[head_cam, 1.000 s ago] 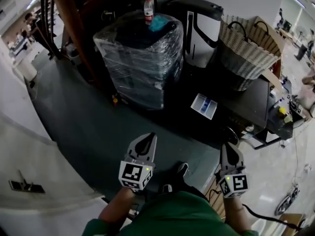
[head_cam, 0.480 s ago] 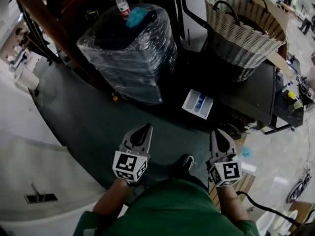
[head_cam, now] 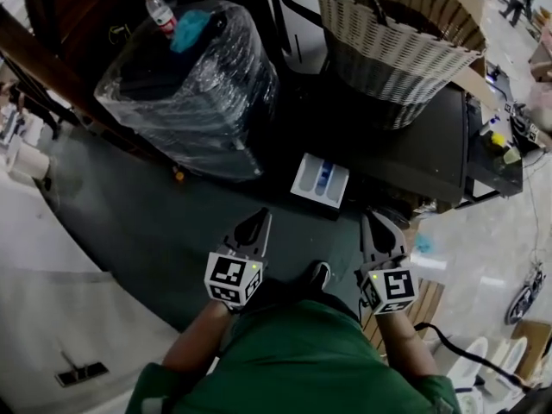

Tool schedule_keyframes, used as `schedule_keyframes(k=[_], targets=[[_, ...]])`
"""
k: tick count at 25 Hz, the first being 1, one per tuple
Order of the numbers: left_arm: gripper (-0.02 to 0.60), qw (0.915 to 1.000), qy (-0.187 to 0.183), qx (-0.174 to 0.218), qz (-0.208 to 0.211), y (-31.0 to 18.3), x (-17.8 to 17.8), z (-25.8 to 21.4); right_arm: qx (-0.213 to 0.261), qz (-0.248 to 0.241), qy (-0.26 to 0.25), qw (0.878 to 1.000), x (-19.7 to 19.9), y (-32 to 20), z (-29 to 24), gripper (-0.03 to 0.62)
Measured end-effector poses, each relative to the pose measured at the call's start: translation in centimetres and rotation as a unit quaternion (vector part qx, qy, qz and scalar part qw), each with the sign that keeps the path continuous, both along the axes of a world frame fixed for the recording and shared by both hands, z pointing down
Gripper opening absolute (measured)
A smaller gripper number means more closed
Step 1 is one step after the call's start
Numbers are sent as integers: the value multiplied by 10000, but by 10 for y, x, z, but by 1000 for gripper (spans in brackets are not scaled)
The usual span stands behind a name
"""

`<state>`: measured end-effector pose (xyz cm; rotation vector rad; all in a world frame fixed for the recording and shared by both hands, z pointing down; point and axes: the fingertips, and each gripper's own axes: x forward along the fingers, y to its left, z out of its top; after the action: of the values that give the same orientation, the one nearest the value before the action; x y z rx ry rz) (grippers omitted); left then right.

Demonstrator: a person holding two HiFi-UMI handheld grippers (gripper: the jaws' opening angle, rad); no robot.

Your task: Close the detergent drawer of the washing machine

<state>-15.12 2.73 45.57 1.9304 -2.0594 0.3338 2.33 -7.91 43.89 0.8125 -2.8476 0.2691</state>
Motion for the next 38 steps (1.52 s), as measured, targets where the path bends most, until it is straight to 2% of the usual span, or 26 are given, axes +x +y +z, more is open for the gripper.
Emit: schedule_keyframes(k=[6,10,15,19,23,27,32,36,38], targets=[[21,9981,238,-143,546,-28,6,38,-88,380,366,9986,7,-9,17,21],[21,9922,399,-503,1066,-46,15,80,-176,932,644,9934,14,-15,23,21],[35,9751,227,-1100,1913,-52,26,126,-238,1636,811,9829,17,-12,25,21],[141,9581,598,-1691,2231,-48,28,169,-281,2071,953,9733,17,-4,28,21],[187,9476,910,-2182,2150,-43,21,205,-340,2528,1027,9614,24,6,32,21],[210,9452,951,-2380,2022,-46,19,224,-380,2889,1017,9512,32,13,33,21],[212,9498,908,-2400,1789,-55,24,229,-506,3041,970,9463,44,18,42,21],[213,9555,941,-2450,1349,-65,26,241,-461,2999,994,9476,63,16,38,21],[213,9573,915,-2468,1194,-70,31,245,-520,3073,1026,9446,81,14,39,21]])
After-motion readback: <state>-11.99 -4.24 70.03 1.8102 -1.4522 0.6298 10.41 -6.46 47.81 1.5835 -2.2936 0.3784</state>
